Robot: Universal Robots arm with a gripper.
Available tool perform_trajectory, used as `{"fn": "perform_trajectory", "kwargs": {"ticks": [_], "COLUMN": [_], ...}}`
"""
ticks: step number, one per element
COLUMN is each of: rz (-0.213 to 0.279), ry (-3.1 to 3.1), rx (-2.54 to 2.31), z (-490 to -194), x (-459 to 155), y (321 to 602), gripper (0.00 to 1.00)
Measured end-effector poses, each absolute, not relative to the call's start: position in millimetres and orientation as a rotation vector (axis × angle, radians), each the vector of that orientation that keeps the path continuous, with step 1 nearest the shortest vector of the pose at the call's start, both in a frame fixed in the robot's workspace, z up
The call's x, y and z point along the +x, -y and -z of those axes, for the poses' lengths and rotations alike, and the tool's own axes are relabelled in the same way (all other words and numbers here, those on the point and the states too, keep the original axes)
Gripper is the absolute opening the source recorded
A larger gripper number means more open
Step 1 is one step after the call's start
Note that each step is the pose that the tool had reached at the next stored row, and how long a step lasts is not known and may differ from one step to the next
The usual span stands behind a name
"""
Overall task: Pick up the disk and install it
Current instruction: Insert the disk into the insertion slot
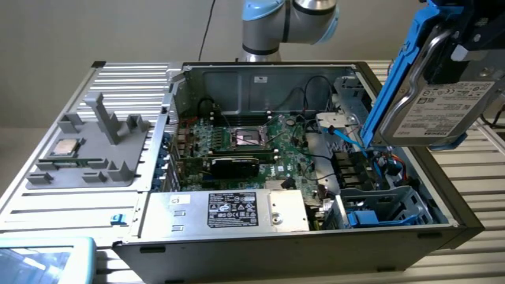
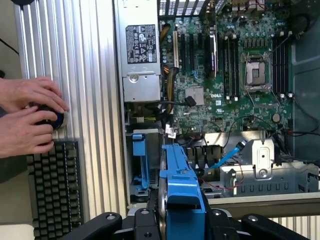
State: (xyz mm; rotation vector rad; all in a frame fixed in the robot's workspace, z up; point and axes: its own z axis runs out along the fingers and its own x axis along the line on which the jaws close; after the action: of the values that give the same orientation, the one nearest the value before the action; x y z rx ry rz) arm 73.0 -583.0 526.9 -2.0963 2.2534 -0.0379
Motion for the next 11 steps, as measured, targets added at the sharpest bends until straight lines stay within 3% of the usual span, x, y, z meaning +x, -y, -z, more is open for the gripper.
{"fn": "perform_trajectory", "kwargs": {"ticks": [11], "rz": [0.037], "ry": [-2.253], "rx": [-2.096], "z": [-510.8], "x": [73.1], "y": [590.9], "gripper": [0.37]}}
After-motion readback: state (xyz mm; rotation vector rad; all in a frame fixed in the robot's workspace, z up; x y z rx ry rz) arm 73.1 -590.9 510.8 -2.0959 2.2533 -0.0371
